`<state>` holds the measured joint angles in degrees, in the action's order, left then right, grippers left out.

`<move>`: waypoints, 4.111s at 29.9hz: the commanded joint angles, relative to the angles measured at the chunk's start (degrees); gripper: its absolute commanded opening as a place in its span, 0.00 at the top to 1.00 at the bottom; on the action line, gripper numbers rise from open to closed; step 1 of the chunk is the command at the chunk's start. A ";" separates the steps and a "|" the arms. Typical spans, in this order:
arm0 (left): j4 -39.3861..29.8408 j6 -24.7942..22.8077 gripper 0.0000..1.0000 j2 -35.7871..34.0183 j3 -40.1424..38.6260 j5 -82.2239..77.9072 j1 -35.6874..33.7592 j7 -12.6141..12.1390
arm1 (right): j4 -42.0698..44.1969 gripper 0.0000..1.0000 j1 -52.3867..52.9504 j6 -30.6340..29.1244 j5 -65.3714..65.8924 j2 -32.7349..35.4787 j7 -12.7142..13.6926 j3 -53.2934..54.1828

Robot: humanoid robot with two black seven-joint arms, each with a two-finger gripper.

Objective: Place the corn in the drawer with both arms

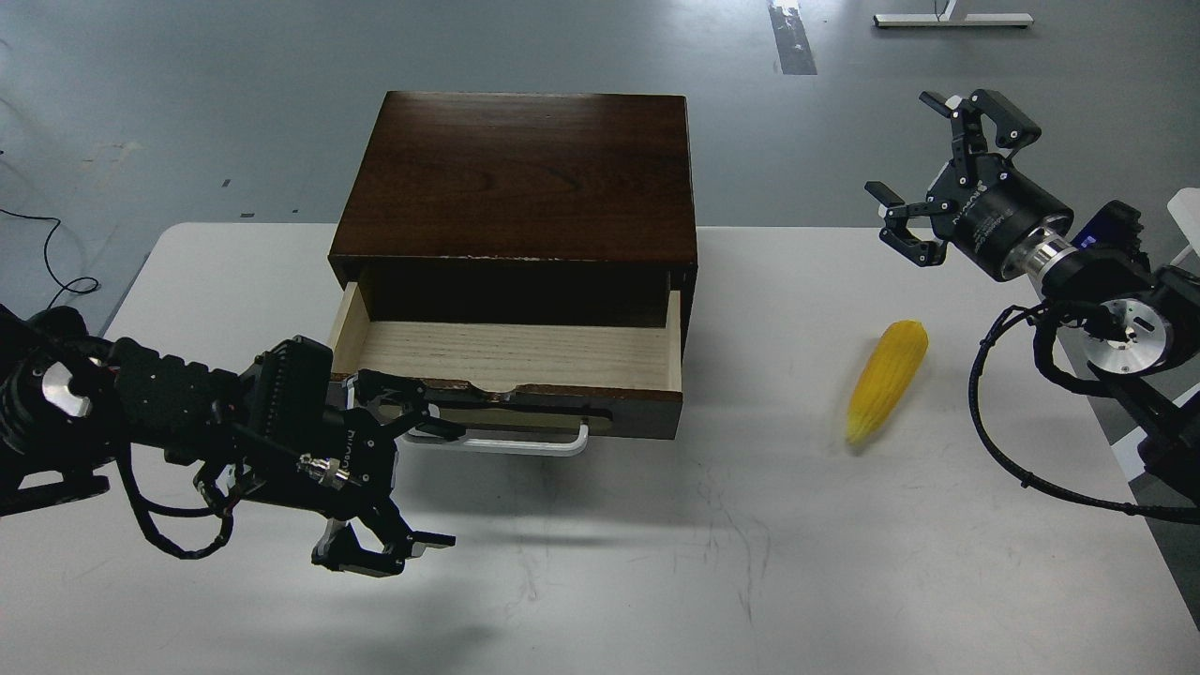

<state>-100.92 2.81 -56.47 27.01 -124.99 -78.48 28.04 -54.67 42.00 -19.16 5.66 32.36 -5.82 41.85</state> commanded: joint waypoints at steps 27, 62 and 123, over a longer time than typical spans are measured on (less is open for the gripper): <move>0.02 0.44 0.02 -1.72 -1.70 -0.01 0.26 -0.04 | 1.50 0.00 0.19 -0.09 0.05 0.25 0.02 -0.10; 8.00 3.25 0.02 -6.21 -20.23 49.69 -10.03 -0.04 | 3.52 0.00 1.42 -0.44 0.05 -0.28 -0.07 -0.28; 59.17 -16.79 0.02 19.81 -41.78 121.12 25.39 -0.04 | -10.01 0.00 3.88 11.86 64.04 18.00 -11.34 -11.70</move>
<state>-41.67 -14.06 -36.73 -14.80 -3.82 -53.08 28.00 -62.39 45.91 -8.52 69.74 47.40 -22.83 32.94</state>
